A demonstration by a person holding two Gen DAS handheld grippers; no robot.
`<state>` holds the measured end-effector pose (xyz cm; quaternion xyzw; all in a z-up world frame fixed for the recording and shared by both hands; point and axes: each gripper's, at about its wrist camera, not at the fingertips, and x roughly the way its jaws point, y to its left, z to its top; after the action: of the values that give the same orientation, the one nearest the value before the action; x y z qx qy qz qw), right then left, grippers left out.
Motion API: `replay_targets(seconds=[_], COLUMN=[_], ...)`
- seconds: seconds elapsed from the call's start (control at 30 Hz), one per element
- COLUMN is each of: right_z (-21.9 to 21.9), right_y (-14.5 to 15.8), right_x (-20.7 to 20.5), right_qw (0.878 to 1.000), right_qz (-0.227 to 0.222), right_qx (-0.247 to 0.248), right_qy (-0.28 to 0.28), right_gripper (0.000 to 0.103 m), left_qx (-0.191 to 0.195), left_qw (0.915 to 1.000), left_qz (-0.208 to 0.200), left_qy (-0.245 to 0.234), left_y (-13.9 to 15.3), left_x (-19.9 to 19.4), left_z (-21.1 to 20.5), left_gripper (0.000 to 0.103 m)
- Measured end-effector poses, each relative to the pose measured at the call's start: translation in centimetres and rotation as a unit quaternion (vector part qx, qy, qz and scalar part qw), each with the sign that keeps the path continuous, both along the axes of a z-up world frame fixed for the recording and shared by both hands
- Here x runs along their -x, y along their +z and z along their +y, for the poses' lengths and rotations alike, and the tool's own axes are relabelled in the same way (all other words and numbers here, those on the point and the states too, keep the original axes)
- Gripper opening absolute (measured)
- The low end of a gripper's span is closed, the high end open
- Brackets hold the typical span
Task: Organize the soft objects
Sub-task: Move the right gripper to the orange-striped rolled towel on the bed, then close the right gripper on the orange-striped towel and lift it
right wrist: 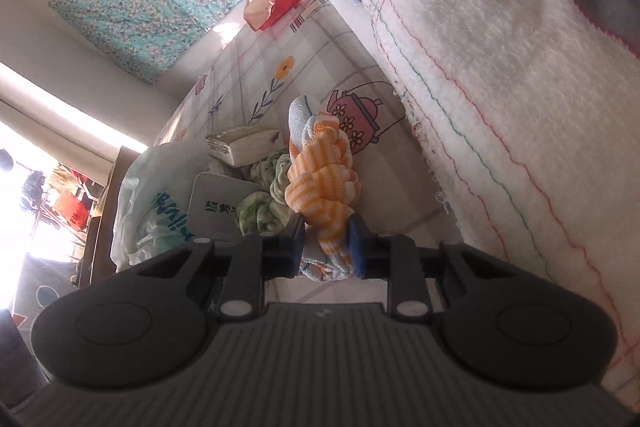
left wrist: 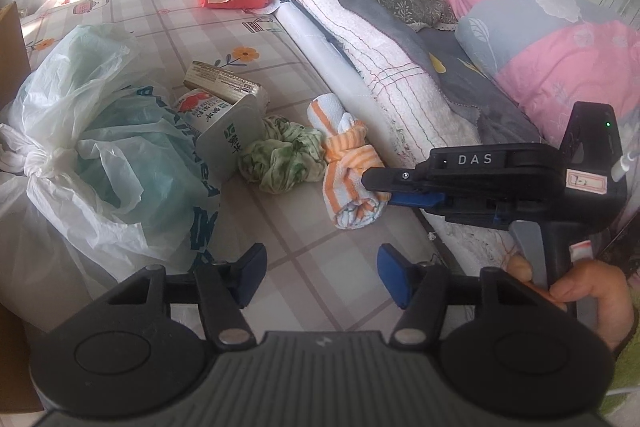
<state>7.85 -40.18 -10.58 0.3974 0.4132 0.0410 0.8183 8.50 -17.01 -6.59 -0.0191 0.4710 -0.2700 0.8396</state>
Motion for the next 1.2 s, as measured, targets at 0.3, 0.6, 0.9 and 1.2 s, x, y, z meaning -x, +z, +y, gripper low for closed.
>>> replay_targets(seconds=[0.3, 0.6, 0.9, 1.2], right_z=[2.0, 1.3, 1.7, 2.5], right_y=[-0.8, 1.0, -1.4, -3.0], right_x=[3.4, 2.1, 0.3, 1.9], right_qw=[0.997, 1.0, 0.999, 0.992], right_qz=[0.029, 0.006, 0.009, 0.038], right_qx=[-0.067, -0.007, -0.036, -0.121], right_qy=[0.014, -0.022, -0.012, 0.008], right_gripper=[0.018, 0.051, 0.037, 0.036], left_qx=[0.0, -0.013, -0.021, -0.035], left_qw=[0.9995, 0.999, 0.998, 0.9959], left_qz=[0.012, 0.018, 0.021, 0.036], left_qy=[-0.031, -0.038, -0.057, -0.075], left_y=[-0.6, -1.1, -1.4, -2.3], left_x=[0.3, -0.2, 0.0, -0.2], left_z=[-0.1, -0.9, -1.9, -2.8], left_gripper=[0.062, 0.062, 0.064, 0.071])
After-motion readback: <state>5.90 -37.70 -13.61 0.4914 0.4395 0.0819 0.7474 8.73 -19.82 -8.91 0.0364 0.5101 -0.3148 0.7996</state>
